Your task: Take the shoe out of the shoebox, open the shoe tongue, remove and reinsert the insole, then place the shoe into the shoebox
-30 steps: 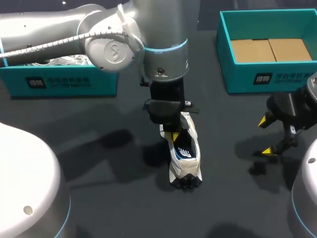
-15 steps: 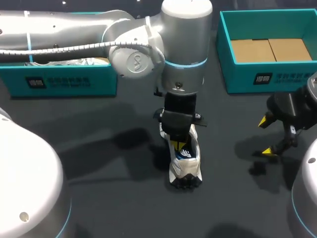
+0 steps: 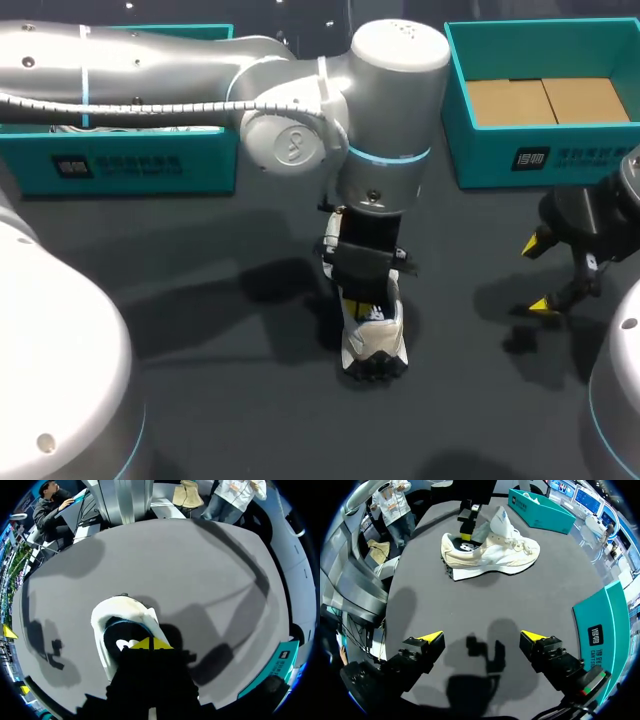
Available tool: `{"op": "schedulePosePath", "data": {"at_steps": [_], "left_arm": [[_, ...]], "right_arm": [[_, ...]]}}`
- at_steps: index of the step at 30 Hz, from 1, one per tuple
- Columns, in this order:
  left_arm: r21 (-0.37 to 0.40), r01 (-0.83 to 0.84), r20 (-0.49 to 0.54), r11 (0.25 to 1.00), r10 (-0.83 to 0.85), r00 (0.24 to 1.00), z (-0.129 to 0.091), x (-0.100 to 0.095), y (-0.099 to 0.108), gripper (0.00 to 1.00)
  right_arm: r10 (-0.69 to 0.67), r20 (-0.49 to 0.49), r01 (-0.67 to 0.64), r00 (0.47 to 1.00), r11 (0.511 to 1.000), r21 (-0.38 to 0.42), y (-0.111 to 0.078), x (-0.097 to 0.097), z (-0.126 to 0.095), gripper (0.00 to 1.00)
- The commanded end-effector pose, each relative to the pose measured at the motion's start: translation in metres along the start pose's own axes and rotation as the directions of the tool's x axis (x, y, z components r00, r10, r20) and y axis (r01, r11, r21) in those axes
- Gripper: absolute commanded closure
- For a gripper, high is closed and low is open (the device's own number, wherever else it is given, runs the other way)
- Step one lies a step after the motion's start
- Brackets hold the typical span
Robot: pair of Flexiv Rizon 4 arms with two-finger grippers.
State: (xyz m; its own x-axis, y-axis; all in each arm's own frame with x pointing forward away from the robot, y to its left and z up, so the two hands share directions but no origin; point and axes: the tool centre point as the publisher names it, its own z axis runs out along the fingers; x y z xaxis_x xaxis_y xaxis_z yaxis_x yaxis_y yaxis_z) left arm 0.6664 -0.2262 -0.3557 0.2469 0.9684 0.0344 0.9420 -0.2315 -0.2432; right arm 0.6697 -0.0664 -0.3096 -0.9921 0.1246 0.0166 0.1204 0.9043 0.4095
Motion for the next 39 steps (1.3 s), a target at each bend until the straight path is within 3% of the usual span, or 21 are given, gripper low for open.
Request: {"op": "schedulePosePath", "data": {"at_steps": [1,4,14,21,28,34,39], "left_arm": [[0.002,0.006,-0.015,1.000,-0.006,1.000,0.012,-0.010,0.002,1.00],[0.003,0.013,-0.018,1.000,-0.013,1.000,0.013,-0.011,0.002,1.00],[-0.003,0.024,0.106,1.000,-0.023,0.994,-0.011,-0.015,-0.012,1.00],[0.044,0.052,0.122,0.998,-0.057,0.991,0.016,-0.029,-0.012,1.00],[0.036,0.106,0.113,0.994,-0.109,0.988,0.035,-0.027,0.002,1.00],[0.010,0.096,0.175,0.995,-0.096,0.980,0.010,-0.018,-0.002,1.00],[-0.044,0.080,0.239,0.996,-0.067,0.969,-0.003,-0.024,-0.012,1.00]], "right_arm": [[0.000,0.003,0.000,1.000,1.000,0.001,0.000,0.002,0.000,0.00],[0.000,0.003,0.000,1.000,1.000,0.001,0.000,0.002,0.000,0.00],[0.000,0.003,0.000,1.000,1.000,0.001,0.000,0.002,0.000,0.00],[0.000,0.003,0.000,1.000,1.000,0.001,0.000,0.002,0.000,0.00],[0.000,0.003,0.000,1.000,1.000,0.001,0.000,0.002,0.000,0.00],[0.000,0.003,0.000,1.000,1.000,0.001,0.000,0.002,0.000,0.00],[0.000,0.003,0.000,1.000,1.000,0.001,0.000,0.002,0.000,0.00]]}}
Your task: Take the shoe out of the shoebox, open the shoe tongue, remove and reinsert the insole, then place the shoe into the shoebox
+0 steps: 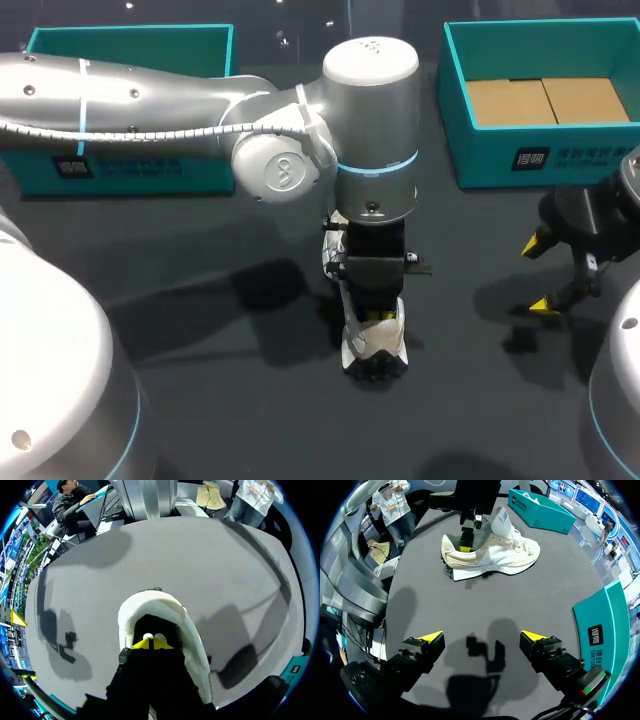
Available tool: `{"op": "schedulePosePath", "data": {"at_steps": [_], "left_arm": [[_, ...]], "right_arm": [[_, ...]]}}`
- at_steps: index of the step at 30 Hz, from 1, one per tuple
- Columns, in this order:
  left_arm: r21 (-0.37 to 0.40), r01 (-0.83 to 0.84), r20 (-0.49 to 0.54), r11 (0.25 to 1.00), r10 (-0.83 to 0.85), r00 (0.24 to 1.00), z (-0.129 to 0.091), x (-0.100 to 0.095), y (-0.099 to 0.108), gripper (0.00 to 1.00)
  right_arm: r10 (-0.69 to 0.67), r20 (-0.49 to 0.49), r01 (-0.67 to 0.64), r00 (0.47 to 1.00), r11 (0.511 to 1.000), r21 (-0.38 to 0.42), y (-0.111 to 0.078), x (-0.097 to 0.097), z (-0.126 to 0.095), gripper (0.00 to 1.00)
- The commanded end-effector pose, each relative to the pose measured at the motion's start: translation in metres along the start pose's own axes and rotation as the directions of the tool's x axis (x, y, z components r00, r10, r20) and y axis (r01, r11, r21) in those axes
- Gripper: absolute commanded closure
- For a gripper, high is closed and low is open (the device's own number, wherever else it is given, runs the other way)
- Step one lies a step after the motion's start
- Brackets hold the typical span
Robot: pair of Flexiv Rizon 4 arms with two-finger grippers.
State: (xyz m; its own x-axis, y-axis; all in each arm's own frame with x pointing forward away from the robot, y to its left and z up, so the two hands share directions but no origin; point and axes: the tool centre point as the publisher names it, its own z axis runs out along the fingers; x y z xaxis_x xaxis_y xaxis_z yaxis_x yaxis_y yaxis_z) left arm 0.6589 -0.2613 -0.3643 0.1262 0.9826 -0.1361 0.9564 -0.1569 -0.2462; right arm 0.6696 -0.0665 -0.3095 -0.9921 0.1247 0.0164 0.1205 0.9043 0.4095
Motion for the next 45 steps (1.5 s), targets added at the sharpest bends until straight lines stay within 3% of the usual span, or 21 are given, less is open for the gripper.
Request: {"op": "schedulePosePath", "data": {"at_steps": [1,11,19,26,33,45], "left_arm": [[-0.064,-0.009,0.053,0.998,0.013,0.999,-0.010,0.008,-0.016,1.00],[-0.157,0.043,0.178,0.987,-0.014,0.984,0.012,-0.012,-0.003,1.00],[-0.168,0.051,0.137,0.984,-0.028,0.990,0.029,-0.006,0.003,1.00],[-0.182,0.062,0.183,0.981,-0.028,0.983,0.013,0.009,0.002,1.00],[-0.251,0.098,0.288,0.963,-0.022,0.957,-0.009,0.004,0.006,1.00],[-0.299,0.179,0.345,0.937,-0.069,0.936,0.009,-0.019,0.026,1.00]], "right_arm": [[0.000,0.003,0.000,1.000,1.000,0.001,0.000,0.002,0.000,0.00],[0.000,0.003,0.000,1.000,1.000,0.001,0.000,0.002,0.000,0.00],[0.000,0.003,0.000,1.000,1.000,0.001,0.000,0.002,0.000,0.00],[0.000,0.003,0.000,1.000,1.000,0.001,0.000,0.002,0.000,0.00],[0.000,0.003,0.000,1.000,1.000,0.001,0.000,0.002,0.000,0.00],[0.000,0.003,0.000,1.000,1.000,0.001,0.000,0.002,0.000,0.00]]}}
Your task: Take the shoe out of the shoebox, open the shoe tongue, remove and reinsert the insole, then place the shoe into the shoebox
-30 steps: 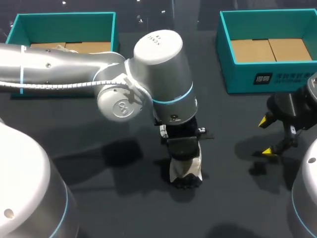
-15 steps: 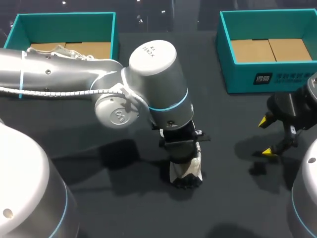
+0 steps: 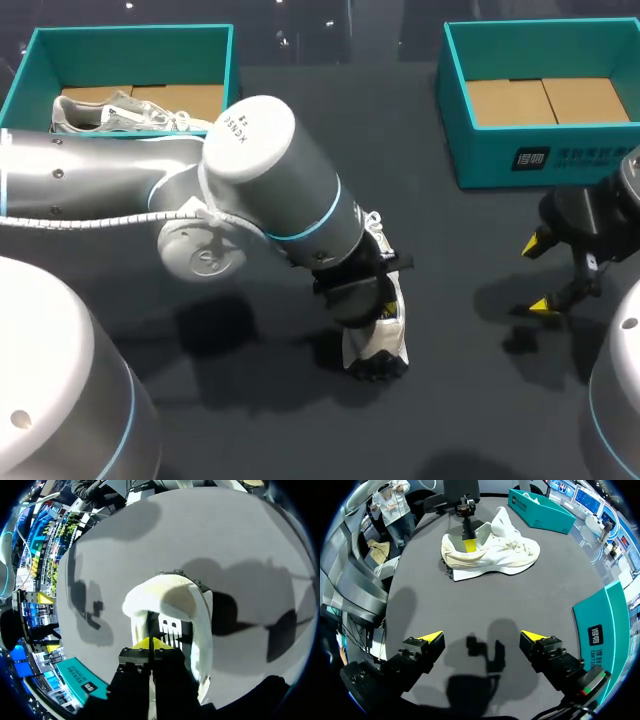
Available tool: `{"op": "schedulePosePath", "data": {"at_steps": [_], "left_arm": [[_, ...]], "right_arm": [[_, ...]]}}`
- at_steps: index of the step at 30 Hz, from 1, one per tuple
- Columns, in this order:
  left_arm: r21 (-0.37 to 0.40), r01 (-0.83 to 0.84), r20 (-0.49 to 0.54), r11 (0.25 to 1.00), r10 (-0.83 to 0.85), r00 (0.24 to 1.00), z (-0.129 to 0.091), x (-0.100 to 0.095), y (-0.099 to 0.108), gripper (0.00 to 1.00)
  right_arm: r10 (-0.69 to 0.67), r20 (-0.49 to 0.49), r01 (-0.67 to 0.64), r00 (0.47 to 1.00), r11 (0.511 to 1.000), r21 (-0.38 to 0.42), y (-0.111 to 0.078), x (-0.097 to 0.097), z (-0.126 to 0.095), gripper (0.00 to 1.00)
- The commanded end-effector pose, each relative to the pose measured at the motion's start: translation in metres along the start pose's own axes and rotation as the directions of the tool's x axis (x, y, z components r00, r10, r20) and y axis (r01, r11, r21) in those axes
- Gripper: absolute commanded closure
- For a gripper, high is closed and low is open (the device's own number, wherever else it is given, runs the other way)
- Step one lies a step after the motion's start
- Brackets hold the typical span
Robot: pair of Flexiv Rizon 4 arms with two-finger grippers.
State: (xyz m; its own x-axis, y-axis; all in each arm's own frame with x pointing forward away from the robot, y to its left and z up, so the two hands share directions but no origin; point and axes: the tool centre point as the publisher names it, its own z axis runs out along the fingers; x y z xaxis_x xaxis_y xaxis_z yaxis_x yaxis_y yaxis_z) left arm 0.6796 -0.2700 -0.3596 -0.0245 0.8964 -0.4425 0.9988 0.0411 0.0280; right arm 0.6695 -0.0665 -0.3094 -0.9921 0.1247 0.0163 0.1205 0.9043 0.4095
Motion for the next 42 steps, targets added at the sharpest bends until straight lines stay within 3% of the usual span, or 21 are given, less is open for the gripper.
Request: {"op": "schedulePosePath", "data": {"at_steps": [1,7,12,19,24,28,42], "left_arm": [[-0.018,0.019,-0.007,1.000,-0.020,1.000,0.025,-0.006,-0.002,1.00],[-0.018,0.032,-0.053,0.999,-0.033,0.998,0.044,-0.002,-0.004,1.00],[-0.014,0.025,-0.094,1.000,-0.026,0.995,0.045,0.013,-0.002,1.00],[-0.023,-0.017,-0.088,1.000,0.015,0.996,0.015,0.025,-0.001,1.00],[-0.017,-0.039,-0.047,0.999,0.039,0.998,-0.009,0.018,-0.005,1.00],[0.007,-0.047,-0.039,0.999,0.047,0.998,-0.015,0.010,-0.009,1.00],[0.107,-0.088,-0.226,0.990,0.110,0.968,0.025,-0.002,-0.025,1.00]], "right_arm": [[0.000,0.003,0.000,1.000,1.000,0.001,0.000,0.002,0.000,0.00],[0.000,0.003,0.000,1.000,1.000,0.001,0.000,0.002,0.000,0.00],[0.000,0.003,0.000,1.000,1.000,0.001,0.000,0.002,0.000,0.00],[0.000,0.003,0.000,1.000,1.000,0.001,0.000,0.002,0.000,0.00],[0.000,0.003,0.000,1.000,1.000,0.001,0.000,0.002,0.000,0.00],[0.000,0.003,0.000,1.000,1.000,0.001,0.000,0.002,0.000,0.00],[0.000,0.003,0.000,1.000,1.000,0.001,0.000,0.002,0.000,0.00]]}}
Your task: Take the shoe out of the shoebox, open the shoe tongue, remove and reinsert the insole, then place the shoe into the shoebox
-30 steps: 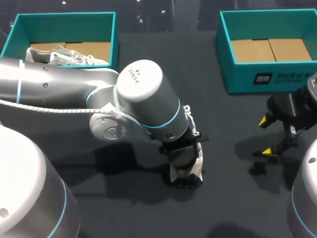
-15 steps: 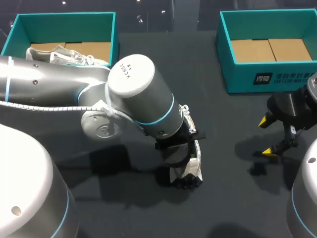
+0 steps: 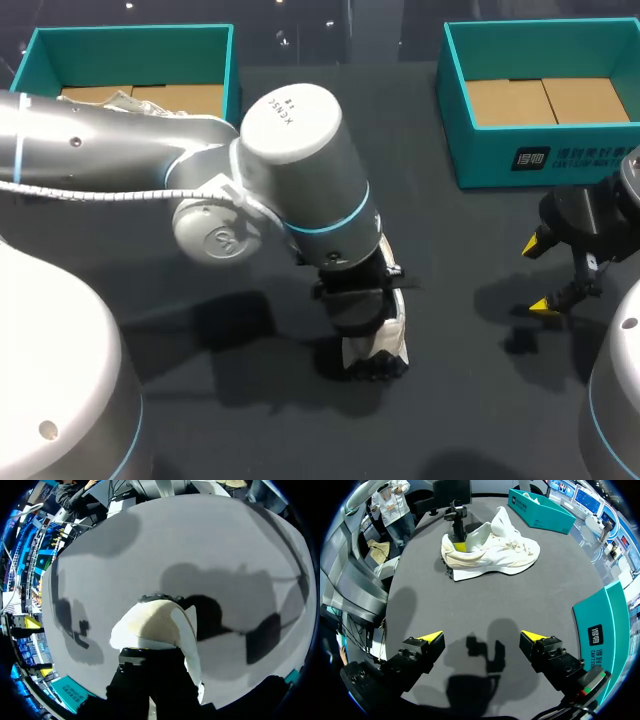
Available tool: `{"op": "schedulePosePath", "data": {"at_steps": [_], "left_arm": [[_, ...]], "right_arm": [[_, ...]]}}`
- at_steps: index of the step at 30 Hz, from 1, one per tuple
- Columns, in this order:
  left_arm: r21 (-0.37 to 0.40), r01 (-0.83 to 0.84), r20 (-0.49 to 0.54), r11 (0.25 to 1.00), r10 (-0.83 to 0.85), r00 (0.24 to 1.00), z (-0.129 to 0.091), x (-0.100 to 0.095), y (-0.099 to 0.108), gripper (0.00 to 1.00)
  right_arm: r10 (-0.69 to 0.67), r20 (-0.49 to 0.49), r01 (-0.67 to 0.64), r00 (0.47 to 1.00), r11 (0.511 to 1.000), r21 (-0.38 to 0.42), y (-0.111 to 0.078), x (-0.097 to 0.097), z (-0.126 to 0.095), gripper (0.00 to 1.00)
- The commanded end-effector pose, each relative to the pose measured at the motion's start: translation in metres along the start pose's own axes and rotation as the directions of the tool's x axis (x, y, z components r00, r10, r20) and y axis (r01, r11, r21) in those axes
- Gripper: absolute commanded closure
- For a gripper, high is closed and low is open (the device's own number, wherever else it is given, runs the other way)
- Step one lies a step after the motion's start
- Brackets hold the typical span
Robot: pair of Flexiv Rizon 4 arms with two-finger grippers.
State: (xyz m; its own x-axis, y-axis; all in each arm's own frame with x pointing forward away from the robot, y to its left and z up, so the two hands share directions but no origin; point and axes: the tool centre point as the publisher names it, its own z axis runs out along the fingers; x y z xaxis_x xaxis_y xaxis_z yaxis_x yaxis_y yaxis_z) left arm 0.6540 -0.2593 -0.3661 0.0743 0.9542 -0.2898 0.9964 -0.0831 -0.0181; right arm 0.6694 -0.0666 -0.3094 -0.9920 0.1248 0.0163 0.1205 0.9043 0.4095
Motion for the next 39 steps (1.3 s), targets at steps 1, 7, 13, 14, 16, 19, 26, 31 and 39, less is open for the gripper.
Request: {"op": "schedulePosePath", "data": {"at_steps": [1,7,13,14,16,19,26,31,39], "left_arm": [[0.010,0.002,-0.081,1.000,-0.001,0.997,0.025,-0.019,0.003,1.00],[0.012,0.039,-0.151,0.999,-0.036,0.988,0.040,-0.004,0.011,1.00],[0.000,0.105,-0.217,0.994,-0.103,0.971,0.044,0.021,0.025,1.00],[-0.012,0.109,-0.230,0.994,-0.109,0.967,0.046,0.025,0.028,1.00],[-0.029,0.116,-0.249,0.993,-0.119,0.961,0.047,0.030,0.033,1.00],[-0.037,0.122,-0.248,0.992,-0.127,0.960,0.040,0.031,0.039,1.00],[-0.034,0.085,-0.200,0.996,-0.090,0.976,0.001,0.019,0.030,1.00],[-0.039,0.061,-0.185,0.997,-0.068,0.980,-0.018,0.010,0.027,1.00],[-0.076,0.046,-0.220,0.996,-0.062,0.974,-0.021,0.003,0.044,1.00]], "right_arm": [[0.000,0.002,0.000,1.000,1.000,0.001,0.000,0.002,0.000,0.00],[0.000,0.002,0.000,1.000,1.000,0.001,0.000,0.002,0.000,0.00],[0.000,0.002,0.000,1.000,1.000,0.001,0.000,0.002,0.000,0.00],[0.000,0.002,0.000,1.000,1.000,0.001,0.000,0.002,0.000,0.00],[0.000,0.002,0.000,1.000,1.000,0.001,0.000,0.002,0.000,0.00],[0.000,0.002,0.000,1.000,1.000,0.001,0.000,0.002,0.000,0.00],[0.000,0.002,0.000,1.000,1.000,0.001,0.000,0.002,0.000,0.00],[0.000,0.002,0.000,1.000,1.000,0.001,0.000,0.002,0.000,0.00],[0.000,0.002,0.000,1.000,1.000,0.001,0.000,0.002,0.000,0.00]]}}
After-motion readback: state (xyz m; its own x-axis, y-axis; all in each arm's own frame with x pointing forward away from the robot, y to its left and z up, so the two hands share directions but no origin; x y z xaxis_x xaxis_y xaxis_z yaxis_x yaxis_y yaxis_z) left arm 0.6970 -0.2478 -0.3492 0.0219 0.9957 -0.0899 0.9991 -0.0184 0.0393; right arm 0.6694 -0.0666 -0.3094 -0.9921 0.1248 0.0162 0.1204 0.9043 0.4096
